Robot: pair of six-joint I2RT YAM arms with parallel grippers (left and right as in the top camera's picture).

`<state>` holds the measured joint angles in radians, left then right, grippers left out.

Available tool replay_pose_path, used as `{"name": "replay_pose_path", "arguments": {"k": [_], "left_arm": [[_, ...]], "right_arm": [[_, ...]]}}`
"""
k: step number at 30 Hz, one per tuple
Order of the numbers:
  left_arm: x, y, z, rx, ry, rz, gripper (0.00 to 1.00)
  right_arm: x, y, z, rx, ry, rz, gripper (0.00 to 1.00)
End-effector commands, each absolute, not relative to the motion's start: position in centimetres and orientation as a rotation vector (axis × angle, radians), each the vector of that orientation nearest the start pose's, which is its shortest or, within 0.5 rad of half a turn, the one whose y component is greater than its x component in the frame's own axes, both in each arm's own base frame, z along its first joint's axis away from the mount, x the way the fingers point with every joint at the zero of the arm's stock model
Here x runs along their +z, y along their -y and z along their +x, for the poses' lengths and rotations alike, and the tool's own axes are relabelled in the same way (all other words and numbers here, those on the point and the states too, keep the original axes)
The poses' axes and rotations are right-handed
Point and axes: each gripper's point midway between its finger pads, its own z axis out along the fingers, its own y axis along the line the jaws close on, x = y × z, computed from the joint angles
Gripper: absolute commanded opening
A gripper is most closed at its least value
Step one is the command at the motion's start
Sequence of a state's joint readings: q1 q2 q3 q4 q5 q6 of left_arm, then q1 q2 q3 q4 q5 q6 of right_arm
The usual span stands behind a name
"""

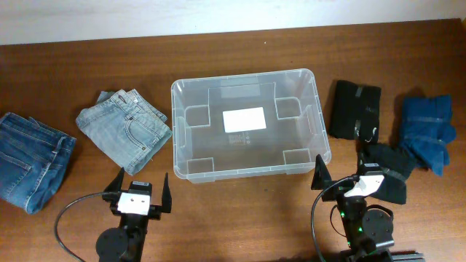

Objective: Pack container

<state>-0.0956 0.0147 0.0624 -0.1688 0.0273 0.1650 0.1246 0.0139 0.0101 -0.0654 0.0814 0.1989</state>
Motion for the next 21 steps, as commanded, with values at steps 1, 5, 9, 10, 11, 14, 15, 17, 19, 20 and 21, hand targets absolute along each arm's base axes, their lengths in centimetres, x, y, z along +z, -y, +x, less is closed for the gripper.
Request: {"name": "replay_pose_path", "arguments": {"k": [1, 5, 9, 10, 11, 14, 15, 17, 19, 20, 21], "left_arm": [[15.5, 2.8, 24.1, 0.036, -1.676, 0.258, 0.99], [15.5, 2.8, 24.1, 0.036, -1.676, 0.258, 0.99], [15.5, 2.8, 24.1, 0.036, -1.676, 0.258, 0.99], [15.5, 2.8, 24.1, 0.036, -1.676, 0.258, 0.99], [15.5, 2.8, 24.1, 0.036, -1.676, 0.258, 0.99], [15.5, 2.8, 24.1, 0.036, -1.676, 0.258, 0.99], [15.5, 2.8, 24.1, 0.036, -1.676, 0.258, 0.99], [15.5, 2.8, 24.1, 0.036, -1.676, 0.258, 0.99], [15.5, 2.8, 24.1, 0.035, -1.676, 0.258, 0.99], [15.5, 2.8, 24.1, 0.036, -1.676, 0.258, 0.99], [15.5, 2.8, 24.1, 0.036, -1.676, 0.258, 0.99]], "right_arm": [[15.7, -1.5, 24.6, 0.17, -1.643, 0.122, 0.99], [15.7, -1.5, 24.6, 0.17, -1.643, 0.122, 0.99], [16.1, -2.0, 24.6, 0.208, -1.628, 0.116, 0.99], [16.6, -2.3, 24.6, 0.232, -1.612, 0.109, 0.99], [17.5, -2.7, 24.4, 0.256, -1.589, 0.087, 0.99], [21.1, -2.8, 23.8, 0.266, -1.524, 0.079, 0.98], [23.0, -2.5, 23.4, 0.26, -1.496, 0.088, 0.98], [26.6, -1.9, 22.3, 0.243, -1.452, 0.109, 0.99], [29.9, -0.9, 21.1, 0.211, -1.438, 0.147, 0.99], [31.4, -0.3, 20.5, 0.188, -1.445, 0.178, 0.99], [32.6, 0.3, 20.0, 0.167, -1.458, 0.203, 0.99]]}}
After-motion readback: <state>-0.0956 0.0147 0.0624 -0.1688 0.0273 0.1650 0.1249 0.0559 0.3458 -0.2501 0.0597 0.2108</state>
